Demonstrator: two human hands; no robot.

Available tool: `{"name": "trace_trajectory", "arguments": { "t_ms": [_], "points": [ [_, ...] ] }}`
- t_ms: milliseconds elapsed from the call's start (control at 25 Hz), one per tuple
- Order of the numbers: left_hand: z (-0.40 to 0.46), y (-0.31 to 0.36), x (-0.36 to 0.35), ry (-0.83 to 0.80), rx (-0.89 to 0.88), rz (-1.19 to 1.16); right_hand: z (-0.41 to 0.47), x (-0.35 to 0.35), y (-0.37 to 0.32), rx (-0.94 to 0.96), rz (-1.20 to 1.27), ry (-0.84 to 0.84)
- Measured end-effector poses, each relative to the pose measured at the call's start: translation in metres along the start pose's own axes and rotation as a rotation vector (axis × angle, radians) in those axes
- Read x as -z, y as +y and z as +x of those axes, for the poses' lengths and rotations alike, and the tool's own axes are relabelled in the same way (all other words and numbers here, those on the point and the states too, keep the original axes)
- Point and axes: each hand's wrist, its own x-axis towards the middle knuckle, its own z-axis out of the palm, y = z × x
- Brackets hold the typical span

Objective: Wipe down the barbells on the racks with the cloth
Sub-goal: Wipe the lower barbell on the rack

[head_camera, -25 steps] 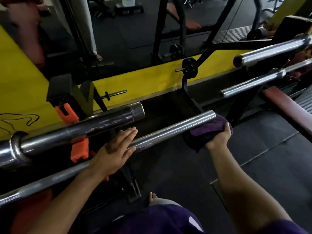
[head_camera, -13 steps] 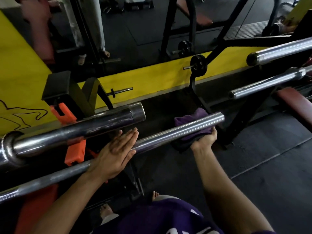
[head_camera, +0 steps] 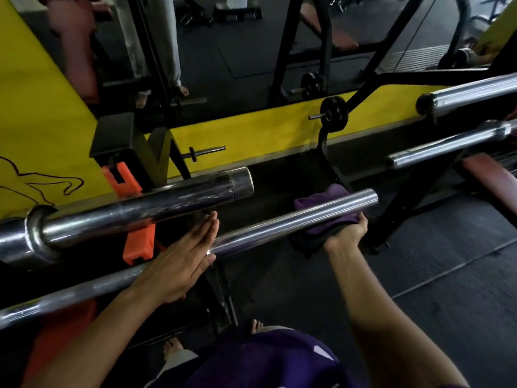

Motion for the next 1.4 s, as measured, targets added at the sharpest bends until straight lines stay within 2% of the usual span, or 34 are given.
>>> {"name": "trace_trajectory", "arguments": {
  "t_ms": [280,400,560,760,920,1080,1280,1400],
  "points": [
    [-0.009,0.006,-0.002,0.009,0.071,0.013,0.018,-0.013,-0.053,0.076,0.064,0.092],
    [-0.015,0.010,-0.003,0.049,0.106,0.019,0.012,-0.003,-0.034,0.034,-0.017,0.027],
    [-0.019,0.012,0.001,0.017,0.080,-0.044,-0.004,0.012,-0.009,-0.012,-0.078,-0.068],
    [-0.027,0.014,0.001,0.029,0.092,0.007,0.003,0.030,-0.014,0.052,-0.033,0.011],
    [-0.028,0.012,-0.002,0.069,0.100,0.014,-0.013,0.003,0.000,-0.008,0.019,-0.007],
    [-0.027,0.011,-0.005,0.063,0.114,0.033,-0.036,-0.016,0.033,-0.121,0.112,0.044],
    [-0.028,0.011,-0.005,0.053,0.123,0.002,-0.071,-0.018,0.088,-0.264,-0.007,-0.033],
    [-0.028,0.010,-0.004,0.046,0.113,-0.006,-0.072,-0.016,0.077,-0.236,-0.019,-0.025]
  ]
}}
